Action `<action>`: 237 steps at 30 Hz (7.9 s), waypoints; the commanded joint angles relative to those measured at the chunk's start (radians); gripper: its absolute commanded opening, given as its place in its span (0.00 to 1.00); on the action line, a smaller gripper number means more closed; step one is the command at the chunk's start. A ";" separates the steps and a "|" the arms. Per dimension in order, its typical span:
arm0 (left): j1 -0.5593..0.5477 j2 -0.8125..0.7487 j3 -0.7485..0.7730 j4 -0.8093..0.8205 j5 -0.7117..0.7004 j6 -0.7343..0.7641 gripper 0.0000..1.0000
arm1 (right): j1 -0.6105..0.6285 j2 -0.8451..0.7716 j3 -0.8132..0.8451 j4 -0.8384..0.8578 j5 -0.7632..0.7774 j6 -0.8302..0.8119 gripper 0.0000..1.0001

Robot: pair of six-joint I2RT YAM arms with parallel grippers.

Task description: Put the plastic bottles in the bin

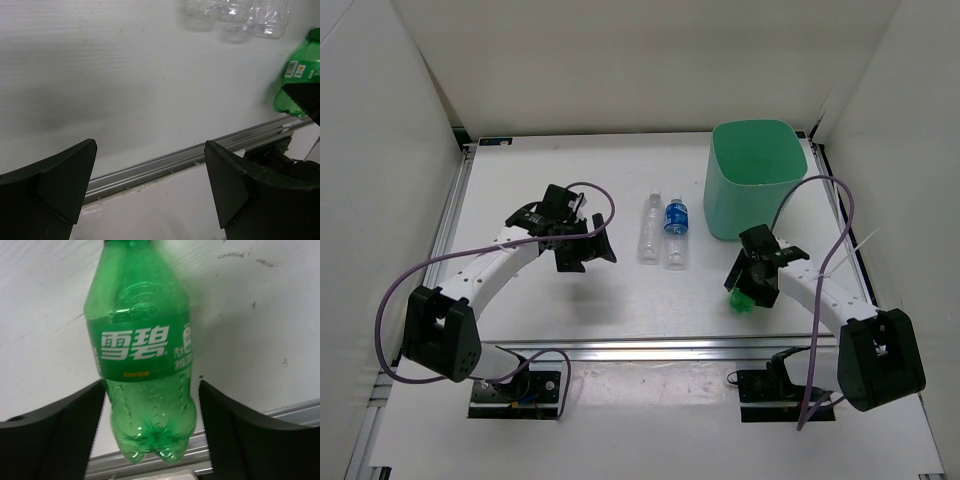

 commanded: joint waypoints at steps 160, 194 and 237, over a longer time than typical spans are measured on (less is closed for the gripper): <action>-0.234 0.379 0.349 0.562 -0.097 0.035 1.00 | -0.407 -0.415 0.887 -0.514 -0.210 -0.212 1.00; -0.167 0.718 0.810 0.495 0.100 -0.209 0.54 | -0.407 -0.458 0.916 -0.715 -0.094 -0.267 1.00; -0.369 -0.009 0.188 0.637 -0.736 0.245 1.00 | -0.407 -0.329 0.908 -0.611 -0.280 -0.338 1.00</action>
